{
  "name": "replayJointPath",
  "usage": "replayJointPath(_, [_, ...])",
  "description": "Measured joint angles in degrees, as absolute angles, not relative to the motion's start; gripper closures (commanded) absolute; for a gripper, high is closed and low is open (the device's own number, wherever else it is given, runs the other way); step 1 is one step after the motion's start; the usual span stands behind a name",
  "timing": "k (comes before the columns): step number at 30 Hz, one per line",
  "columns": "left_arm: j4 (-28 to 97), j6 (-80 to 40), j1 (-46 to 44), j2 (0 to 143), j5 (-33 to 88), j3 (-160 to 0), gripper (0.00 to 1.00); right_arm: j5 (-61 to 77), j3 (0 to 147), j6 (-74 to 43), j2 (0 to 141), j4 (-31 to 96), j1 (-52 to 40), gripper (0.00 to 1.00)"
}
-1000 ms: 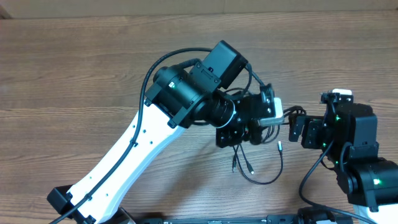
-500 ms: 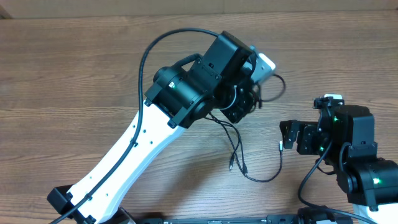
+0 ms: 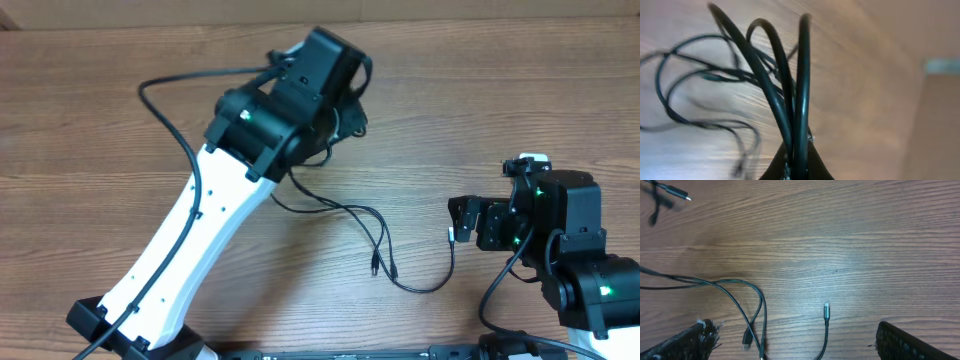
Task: Untangle cables
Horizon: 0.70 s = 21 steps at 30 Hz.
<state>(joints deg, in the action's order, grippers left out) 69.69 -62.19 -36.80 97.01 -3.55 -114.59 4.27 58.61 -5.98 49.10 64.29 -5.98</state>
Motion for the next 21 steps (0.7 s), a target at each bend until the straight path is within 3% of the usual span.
replayJointPath(7, [69.82, -90.63, -34.04, 97.01, -4.21, -114.58, 0.96, 4.27, 58.61, -6.0, 49.1, 64.47, -5.98, 0.0])
replayJointPath(17, [71.68, -110.15, -31.38, 97.01, -14.98, -114.58, 0.94, 4.27, 58.61, -5.98, 49.1, 64.51, -5.98, 0.0])
replayJointPath(19, [73.34, -111.2, -30.37, 97.01, -17.78, -114.58, 0.7, 4.27, 58.61, -5.96, 49.1, 64.53, -5.98, 0.0])
replayJointPath(20, [74.26, -111.81, -29.76, 97.01, -18.79, -114.58, 0.45, 4.29, 58.61, -5.98, 49.1, 64.53, -5.98, 0.0])
replayJointPath(21, [75.18, -112.2, -29.23, 97.01, -19.44, -114.58, 0.33, 4.27, 58.61, -5.98, 49.1, 64.53, -5.98, 0.0])
